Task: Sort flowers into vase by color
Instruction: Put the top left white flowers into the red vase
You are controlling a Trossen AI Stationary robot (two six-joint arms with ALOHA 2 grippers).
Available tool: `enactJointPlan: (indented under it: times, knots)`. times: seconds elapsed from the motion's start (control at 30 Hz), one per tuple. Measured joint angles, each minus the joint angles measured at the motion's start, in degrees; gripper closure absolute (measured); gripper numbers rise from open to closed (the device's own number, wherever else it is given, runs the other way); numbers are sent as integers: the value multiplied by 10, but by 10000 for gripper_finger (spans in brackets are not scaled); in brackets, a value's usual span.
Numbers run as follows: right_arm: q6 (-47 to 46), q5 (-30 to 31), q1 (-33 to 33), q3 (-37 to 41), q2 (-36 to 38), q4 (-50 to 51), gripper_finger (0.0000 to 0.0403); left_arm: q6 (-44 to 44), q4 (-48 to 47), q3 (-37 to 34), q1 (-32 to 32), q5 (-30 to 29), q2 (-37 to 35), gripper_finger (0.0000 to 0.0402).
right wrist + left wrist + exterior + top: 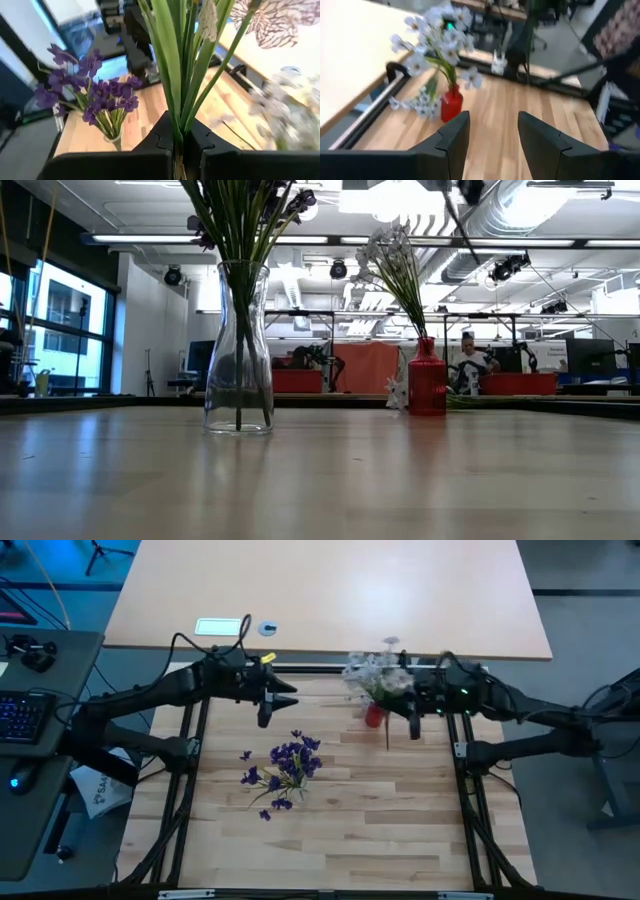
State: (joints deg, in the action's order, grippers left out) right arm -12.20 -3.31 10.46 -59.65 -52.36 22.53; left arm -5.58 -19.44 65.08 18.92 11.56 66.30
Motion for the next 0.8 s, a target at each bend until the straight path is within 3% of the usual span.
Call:
enactJointPlan:
  times: [0.2,0.3,0.4,0.8]
  knots:
    - [-41,73,1,199,113,-188,402,-75,154,-105,6,-1,-29,245]
    - [10,174,7,279,130,-338,402,-109,203,-142,6,-1,-29,245]
    - [59,268,18,325,121,-404,402,-137,230,-163,6,-1,-27,245]
    - [86,270,65,332,119,-441,402,-168,278,-168,6,-2,-27,245]
